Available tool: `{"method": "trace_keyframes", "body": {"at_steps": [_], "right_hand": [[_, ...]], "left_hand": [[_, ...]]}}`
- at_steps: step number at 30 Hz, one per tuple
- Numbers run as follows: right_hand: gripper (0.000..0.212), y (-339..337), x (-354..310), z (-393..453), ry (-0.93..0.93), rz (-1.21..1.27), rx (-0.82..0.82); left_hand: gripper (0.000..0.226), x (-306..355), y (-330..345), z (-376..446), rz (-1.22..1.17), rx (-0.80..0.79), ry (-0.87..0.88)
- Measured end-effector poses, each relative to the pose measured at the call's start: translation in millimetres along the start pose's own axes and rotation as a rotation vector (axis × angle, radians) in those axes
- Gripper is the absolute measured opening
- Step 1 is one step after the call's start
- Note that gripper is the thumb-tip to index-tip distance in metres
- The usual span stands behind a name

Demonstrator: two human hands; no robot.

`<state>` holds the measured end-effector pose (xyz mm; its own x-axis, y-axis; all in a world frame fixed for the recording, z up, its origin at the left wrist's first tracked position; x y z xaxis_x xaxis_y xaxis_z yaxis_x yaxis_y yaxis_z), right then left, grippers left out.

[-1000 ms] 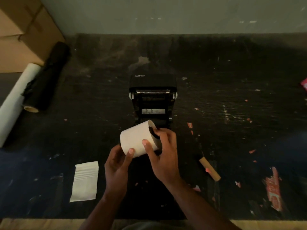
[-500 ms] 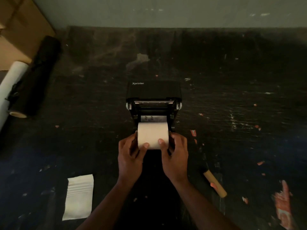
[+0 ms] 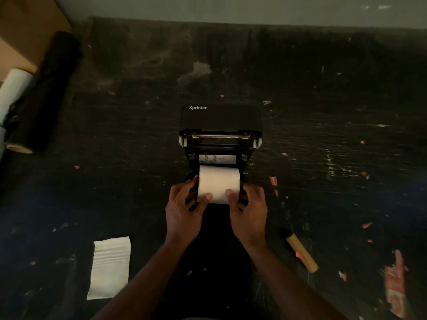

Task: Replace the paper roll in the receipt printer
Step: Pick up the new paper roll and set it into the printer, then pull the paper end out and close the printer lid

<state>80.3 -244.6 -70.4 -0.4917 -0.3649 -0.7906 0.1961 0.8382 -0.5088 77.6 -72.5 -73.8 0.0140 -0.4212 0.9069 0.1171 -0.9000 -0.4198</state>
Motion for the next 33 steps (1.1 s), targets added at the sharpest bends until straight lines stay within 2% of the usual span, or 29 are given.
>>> {"method": "trace_keyframes", "body": {"at_steps": [13, 16, 21, 25, 27, 31, 33], "right_hand": [[0.038, -1.3, 3.4, 8.0, 0.016, -0.126, 0.047], [0.037, -7.3, 1.3, 11.0, 0.050, -0.139, 0.037], [0.020, -21.2, -0.9, 6.7, 0.086, -0.014, 0.061], [0.010, -23.8, -2.6, 2.8, 0.096, 0.071, 0.041], [0.009, -22.7, -4.0, 4.8, 0.169, 0.143, 0.004], [0.015, -26.1, -7.4, 11.3, 0.444, 0.339, -0.150], [0.016, -28.6, -3.3, 16.0, 0.468, 0.302, -0.205]], "left_hand": [[0.057, 1.9, 2.4, 3.2, 0.137, -0.079, -0.052], [0.053, 3.0, -1.9, 5.9, 0.174, -0.030, -0.048], [0.028, 11.3, -9.9, 2.7, 0.089, 0.092, -0.110], [0.014, 13.2, -11.9, -0.7, 0.068, 0.120, -0.101], [0.016, 11.8, -12.2, 0.1, 0.004, 0.097, -0.156], [0.026, 10.6, -14.6, 7.3, -0.296, 0.069, -0.419], [0.026, 8.2, -18.6, 11.2, -0.349, 0.026, -0.475]]}}
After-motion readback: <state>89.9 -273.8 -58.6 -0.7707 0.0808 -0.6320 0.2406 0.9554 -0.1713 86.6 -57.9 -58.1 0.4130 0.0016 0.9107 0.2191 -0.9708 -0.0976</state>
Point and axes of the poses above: each hand's wrist, its own z-axis towards the middle knuckle, its own y-axis out of the palm, x = y × z, the point moved 2 cm from there along z, towards the middle knuckle, and after that the axes turned 14 degrees about y, right-handed, at the moved point
